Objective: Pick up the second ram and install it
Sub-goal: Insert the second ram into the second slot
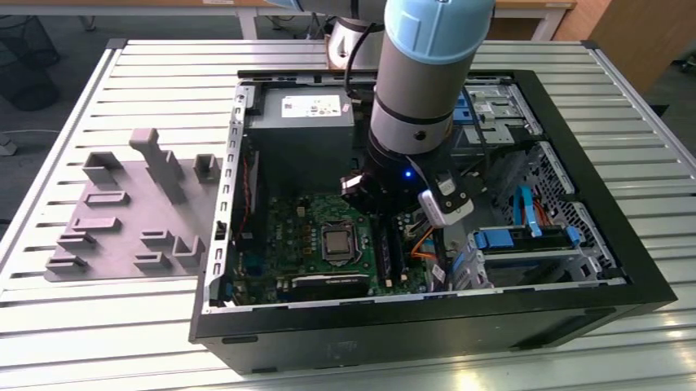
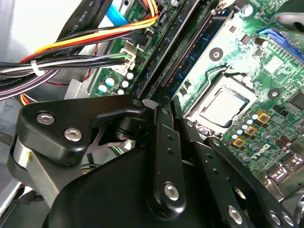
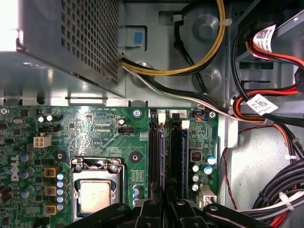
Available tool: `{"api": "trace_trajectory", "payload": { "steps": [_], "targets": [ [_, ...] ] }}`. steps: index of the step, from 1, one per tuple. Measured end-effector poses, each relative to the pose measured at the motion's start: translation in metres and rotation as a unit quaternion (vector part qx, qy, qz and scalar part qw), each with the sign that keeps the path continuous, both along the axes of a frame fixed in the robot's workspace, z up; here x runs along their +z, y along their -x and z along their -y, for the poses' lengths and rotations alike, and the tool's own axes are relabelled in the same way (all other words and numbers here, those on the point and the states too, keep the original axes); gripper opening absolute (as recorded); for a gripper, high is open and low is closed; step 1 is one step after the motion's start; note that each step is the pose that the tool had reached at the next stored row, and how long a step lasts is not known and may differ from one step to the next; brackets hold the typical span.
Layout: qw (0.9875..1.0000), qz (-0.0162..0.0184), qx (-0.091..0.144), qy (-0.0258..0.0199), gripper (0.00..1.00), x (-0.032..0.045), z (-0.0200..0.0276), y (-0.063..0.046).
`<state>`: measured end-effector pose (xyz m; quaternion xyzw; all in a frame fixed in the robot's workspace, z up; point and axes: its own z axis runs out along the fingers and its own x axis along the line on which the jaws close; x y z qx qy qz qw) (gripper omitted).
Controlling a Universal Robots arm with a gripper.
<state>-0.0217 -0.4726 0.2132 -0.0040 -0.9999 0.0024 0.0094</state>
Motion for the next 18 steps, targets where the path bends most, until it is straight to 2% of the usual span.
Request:
{"api": "trace_trajectory", "payload": {
  "steps": [18],
  "targets": [
    [1.0000, 0.0000, 0.000, 0.0000, 0.14, -0.0029, 0.0016, 0.0002]
  ]
}}
